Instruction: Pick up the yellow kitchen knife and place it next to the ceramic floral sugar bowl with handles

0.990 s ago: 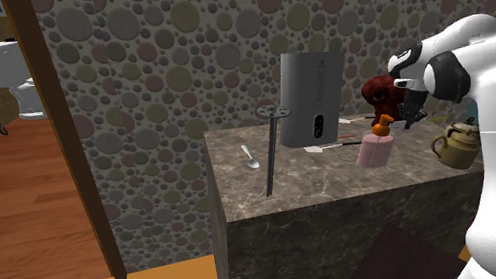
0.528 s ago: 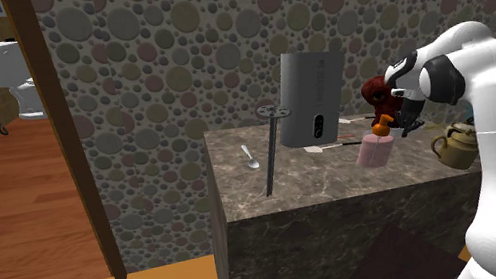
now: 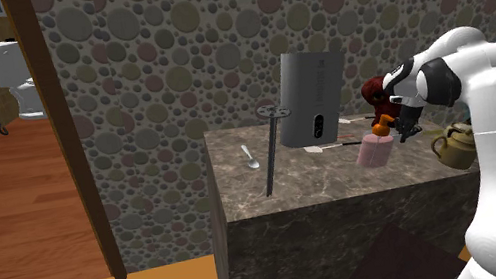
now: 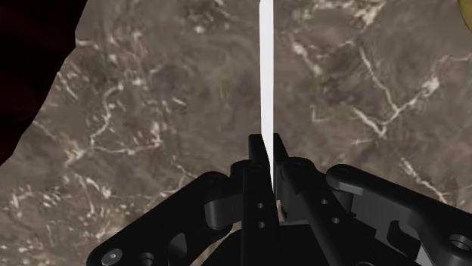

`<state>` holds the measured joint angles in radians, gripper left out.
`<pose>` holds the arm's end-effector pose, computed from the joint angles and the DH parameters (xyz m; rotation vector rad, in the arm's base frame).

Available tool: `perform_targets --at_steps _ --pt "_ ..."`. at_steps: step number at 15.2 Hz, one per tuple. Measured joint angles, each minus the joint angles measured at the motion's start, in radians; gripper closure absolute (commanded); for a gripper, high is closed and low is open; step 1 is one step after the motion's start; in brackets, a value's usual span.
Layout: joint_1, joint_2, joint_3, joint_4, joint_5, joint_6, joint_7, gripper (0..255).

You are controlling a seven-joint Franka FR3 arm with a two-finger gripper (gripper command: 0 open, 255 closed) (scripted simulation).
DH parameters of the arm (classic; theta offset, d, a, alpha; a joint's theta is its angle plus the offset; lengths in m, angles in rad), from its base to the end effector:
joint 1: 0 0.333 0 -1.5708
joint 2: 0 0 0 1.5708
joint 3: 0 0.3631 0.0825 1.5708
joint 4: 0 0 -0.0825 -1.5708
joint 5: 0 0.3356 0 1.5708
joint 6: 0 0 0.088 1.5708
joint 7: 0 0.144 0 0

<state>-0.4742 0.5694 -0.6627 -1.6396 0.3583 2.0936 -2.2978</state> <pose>0.3599 -0.5507 0.3667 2.6962 1.5837 -0.0462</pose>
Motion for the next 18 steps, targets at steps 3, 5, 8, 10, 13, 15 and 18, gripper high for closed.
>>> perform_targets --at_steps 3,5,8,10,13,15,18 --pt "0.0 0.0 0.0 0.0 0.0 0.001 0.0 255" --pt "0.0 0.0 0.0 0.0 0.0 0.001 0.0 0" --pt "0.0 0.0 0.0 0.0 0.0 0.001 0.0 0" --pt "0.0 0.0 0.0 0.0 0.0 0.001 0.0 0" --pt "0.009 -0.031 -0.015 0.029 -0.023 -0.053 0.015 0" --pt "0.013 -0.047 -0.023 0.049 -0.035 -0.087 0.023 0" --pt "0.014 -0.052 -0.025 0.053 -0.038 -0.096 0.024 0"
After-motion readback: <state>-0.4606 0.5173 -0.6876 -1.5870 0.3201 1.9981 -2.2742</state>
